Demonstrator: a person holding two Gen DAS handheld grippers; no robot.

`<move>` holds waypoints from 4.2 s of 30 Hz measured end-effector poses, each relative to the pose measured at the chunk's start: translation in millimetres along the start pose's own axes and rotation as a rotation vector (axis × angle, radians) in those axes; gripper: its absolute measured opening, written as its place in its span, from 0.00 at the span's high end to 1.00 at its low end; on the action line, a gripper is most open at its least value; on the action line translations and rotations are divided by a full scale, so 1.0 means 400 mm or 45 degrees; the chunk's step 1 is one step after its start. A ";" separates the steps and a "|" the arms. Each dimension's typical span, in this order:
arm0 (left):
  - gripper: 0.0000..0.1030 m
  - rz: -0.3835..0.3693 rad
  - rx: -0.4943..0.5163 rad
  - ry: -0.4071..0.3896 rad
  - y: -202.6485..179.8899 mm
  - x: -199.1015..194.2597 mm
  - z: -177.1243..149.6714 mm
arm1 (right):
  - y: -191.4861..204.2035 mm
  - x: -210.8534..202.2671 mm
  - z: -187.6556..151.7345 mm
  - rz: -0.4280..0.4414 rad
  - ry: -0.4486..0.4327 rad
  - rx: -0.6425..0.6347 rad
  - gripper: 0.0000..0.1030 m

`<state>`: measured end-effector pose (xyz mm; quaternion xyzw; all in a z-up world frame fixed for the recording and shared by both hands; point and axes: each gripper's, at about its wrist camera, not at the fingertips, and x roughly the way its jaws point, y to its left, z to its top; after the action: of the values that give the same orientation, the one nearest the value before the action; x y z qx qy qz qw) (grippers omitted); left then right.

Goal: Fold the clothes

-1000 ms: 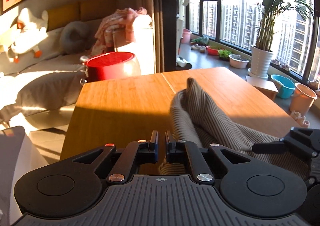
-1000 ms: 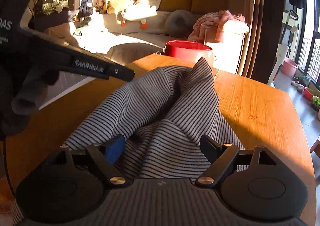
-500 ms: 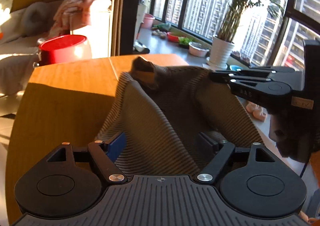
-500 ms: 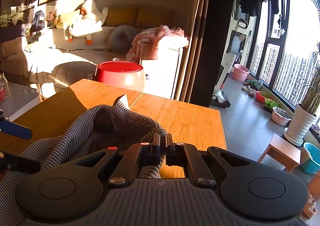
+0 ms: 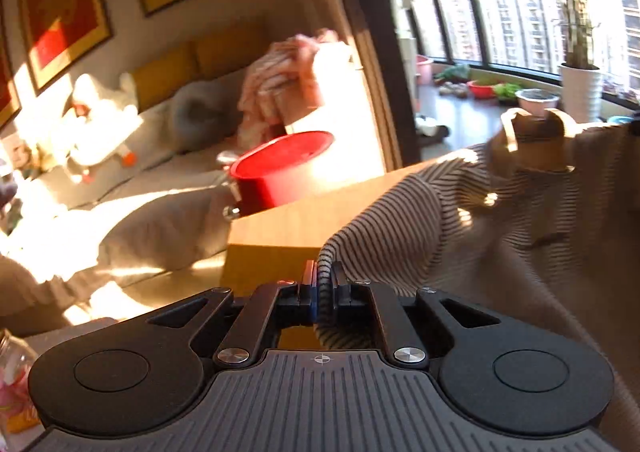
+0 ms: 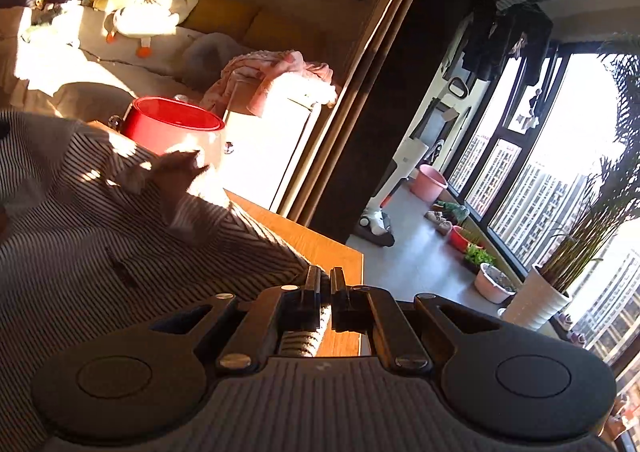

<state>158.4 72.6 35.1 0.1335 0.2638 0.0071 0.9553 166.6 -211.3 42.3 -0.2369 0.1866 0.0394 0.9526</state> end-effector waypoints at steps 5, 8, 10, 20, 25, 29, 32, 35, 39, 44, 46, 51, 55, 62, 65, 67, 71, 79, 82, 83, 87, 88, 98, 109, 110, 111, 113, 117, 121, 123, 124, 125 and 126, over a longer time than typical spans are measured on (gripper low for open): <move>0.66 -0.040 -0.161 0.054 0.080 0.047 0.001 | -0.021 -0.039 0.009 0.114 -0.019 0.119 0.93; 0.64 -0.115 -0.201 0.025 0.099 0.018 0.011 | -0.039 -0.081 0.021 0.216 -0.028 0.230 0.86; 0.60 -0.178 -0.211 0.007 0.099 -0.015 0.020 | -0.036 -0.126 0.028 0.371 -0.038 0.286 0.83; 0.28 -0.612 -0.129 0.034 -0.052 -0.199 -0.009 | 0.202 -0.362 -0.148 0.830 0.172 -0.270 0.35; 0.26 -0.705 -0.093 0.057 -0.093 -0.227 -0.042 | 0.153 -0.334 -0.161 0.629 0.195 -0.187 0.91; 0.15 -0.772 -0.052 0.051 -0.099 -0.259 -0.061 | 0.028 -0.305 -0.036 0.511 0.011 0.122 0.92; 0.11 -0.836 0.026 0.085 -0.116 -0.292 -0.100 | -0.022 -0.298 0.015 0.261 -0.105 0.142 0.88; 0.08 -0.916 0.125 0.123 -0.146 -0.325 -0.149 | -0.057 -0.317 0.025 0.220 -0.152 0.152 0.72; 0.07 -0.933 0.287 0.157 -0.203 -0.352 -0.210 | -0.016 -0.363 -0.057 0.380 -0.045 0.005 0.52; 0.07 -0.832 0.315 0.154 -0.215 -0.328 -0.227 | 0.038 -0.375 -0.191 0.490 0.136 -0.022 0.48; 0.07 -0.684 0.268 0.116 -0.189 -0.286 -0.197 | 0.044 -0.339 -0.208 0.515 0.158 0.076 0.48; 0.07 -0.339 0.102 0.046 -0.104 -0.185 -0.117 | 0.032 -0.209 -0.167 0.631 0.152 0.412 0.87; 0.07 -0.270 -0.062 0.047 -0.004 -0.166 -0.071 | -0.056 -0.207 -0.065 0.768 0.035 0.724 0.87; 0.03 -0.472 0.039 0.017 -0.037 -0.276 -0.091 | -0.170 -0.301 -0.044 0.316 -0.003 0.634 0.71; 0.03 -0.674 0.120 0.051 -0.114 -0.311 -0.115 | -0.182 -0.354 -0.095 0.314 0.023 0.577 0.70; 0.03 -0.807 0.181 0.084 -0.176 -0.330 -0.138 | -0.177 -0.382 -0.130 0.318 0.055 0.524 0.64; 0.03 -0.887 0.355 0.104 -0.309 -0.354 -0.206 | -0.138 -0.416 -0.196 0.354 0.119 0.447 0.45; 0.68 -0.559 0.401 -0.020 -0.259 -0.307 -0.182 | -0.004 -0.422 -0.228 0.380 0.116 0.213 0.32; 0.69 -0.423 0.275 -0.108 -0.168 -0.303 -0.110 | 0.044 -0.407 -0.222 0.372 0.093 0.140 0.32; 0.69 -0.378 0.234 -0.136 -0.141 -0.297 -0.085 | 0.060 -0.402 -0.221 0.369 0.085 0.116 0.32; 0.68 -0.314 0.141 -0.149 -0.085 -0.284 -0.059 | 0.098 -0.335 -0.192 0.400 0.059 0.158 0.40; 0.68 -0.315 0.124 -0.136 -0.076 -0.281 -0.062 | 0.072 -0.332 -0.176 0.416 0.050 0.218 0.55; 0.30 -0.449 0.034 -0.019 -0.032 -0.308 -0.111 | -0.132 -0.345 -0.046 0.250 -0.067 0.480 0.68; 0.19 -0.683 0.484 0.052 -0.263 -0.353 -0.261 | 0.035 -0.519 -0.250 0.371 0.075 -0.065 0.31; 0.34 -0.647 0.493 0.053 -0.261 -0.339 -0.263 | 0.050 -0.523 -0.258 0.383 0.072 -0.080 0.31; 0.46 -0.611 0.501 0.054 -0.259 -0.324 -0.266 | 0.063 -0.525 -0.264 0.398 0.069 -0.086 0.30; 0.69 -0.562 0.476 0.052 -0.241 -0.305 -0.256 | 0.084 -0.524 -0.264 0.424 0.059 -0.090 0.30; 0.84 -0.464 0.365 -0.010 -0.175 -0.300 -0.199 | 0.124 -0.512 -0.247 0.413 0.005 -0.145 0.27; 0.84 -0.376 0.249 -0.073 -0.114 -0.293 -0.139 | 0.166 -0.482 -0.227 0.365 -0.049 -0.143 0.24; 0.84 -0.340 0.188 -0.096 -0.086 -0.287 -0.110 | 0.192 -0.476 -0.222 0.369 -0.072 -0.145 0.24; 0.84 -0.332 0.162 -0.096 -0.078 -0.280 -0.102 | 0.207 -0.479 -0.220 0.384 -0.088 -0.149 0.24; 0.84 -0.324 0.137 -0.095 -0.069 -0.272 -0.094 | 0.221 -0.481 -0.219 0.398 -0.104 -0.153 0.23; 0.84 -0.320 0.119 -0.092 -0.065 -0.263 -0.086 | 0.235 -0.483 -0.217 0.412 -0.121 -0.157 0.22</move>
<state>49.0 47.1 53.0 0.1441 0.2437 -0.1297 0.9503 -57.1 -165.9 2.4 -0.2595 0.1743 0.2147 0.9253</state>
